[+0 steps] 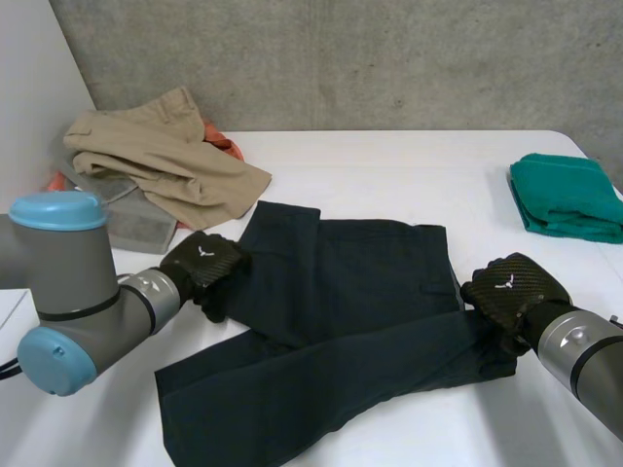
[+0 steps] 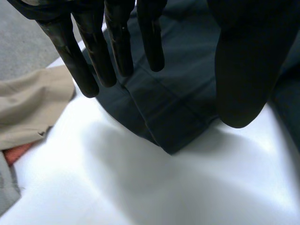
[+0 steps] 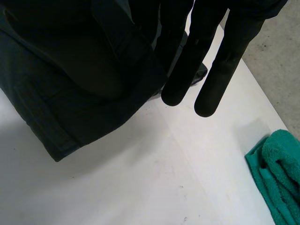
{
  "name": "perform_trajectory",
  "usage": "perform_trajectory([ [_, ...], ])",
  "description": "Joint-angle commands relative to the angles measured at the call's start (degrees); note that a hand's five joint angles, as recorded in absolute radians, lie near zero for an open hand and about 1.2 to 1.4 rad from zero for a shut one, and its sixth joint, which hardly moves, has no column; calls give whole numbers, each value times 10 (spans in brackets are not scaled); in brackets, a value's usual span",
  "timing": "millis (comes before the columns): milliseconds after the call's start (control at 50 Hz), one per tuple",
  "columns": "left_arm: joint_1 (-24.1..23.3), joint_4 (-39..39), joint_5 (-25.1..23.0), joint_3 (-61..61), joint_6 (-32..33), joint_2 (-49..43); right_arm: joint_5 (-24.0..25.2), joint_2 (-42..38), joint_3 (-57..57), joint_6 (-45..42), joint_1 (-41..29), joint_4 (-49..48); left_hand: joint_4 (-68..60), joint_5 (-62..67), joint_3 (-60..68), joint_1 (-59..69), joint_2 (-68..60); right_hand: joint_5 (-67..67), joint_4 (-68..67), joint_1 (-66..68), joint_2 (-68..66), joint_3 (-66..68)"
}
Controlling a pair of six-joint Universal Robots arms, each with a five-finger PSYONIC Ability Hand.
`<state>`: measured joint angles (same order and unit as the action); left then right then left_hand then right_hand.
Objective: Fold the laundry.
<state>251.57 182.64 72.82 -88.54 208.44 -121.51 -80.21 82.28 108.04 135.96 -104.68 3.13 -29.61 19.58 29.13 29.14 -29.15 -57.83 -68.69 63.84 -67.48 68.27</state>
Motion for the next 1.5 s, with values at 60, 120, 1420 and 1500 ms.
perform_trajectory([
  [60,-4,2,9,20,1,-36,-1,-9,0,0,0,-9,-172,172,177,177,-177,-122,-113,162,-125,117],
  [120,-3,4,14,27,1,-44,-2,-9,1,0,-1,-16,-396,396,400,400,-400,-122,-113,162,-125,117],
  [1420,-263,-41,237,-273,-226,219,-63,-122,-109,168,-57,-88,49,-49,-44,-44,44,-122,-113,162,-125,117],
  [1500,-262,-30,237,-261,-225,196,-63,-122,-109,168,-56,-88,53,-52,-48,-48,48,-122,-113,162,-125,117],
])
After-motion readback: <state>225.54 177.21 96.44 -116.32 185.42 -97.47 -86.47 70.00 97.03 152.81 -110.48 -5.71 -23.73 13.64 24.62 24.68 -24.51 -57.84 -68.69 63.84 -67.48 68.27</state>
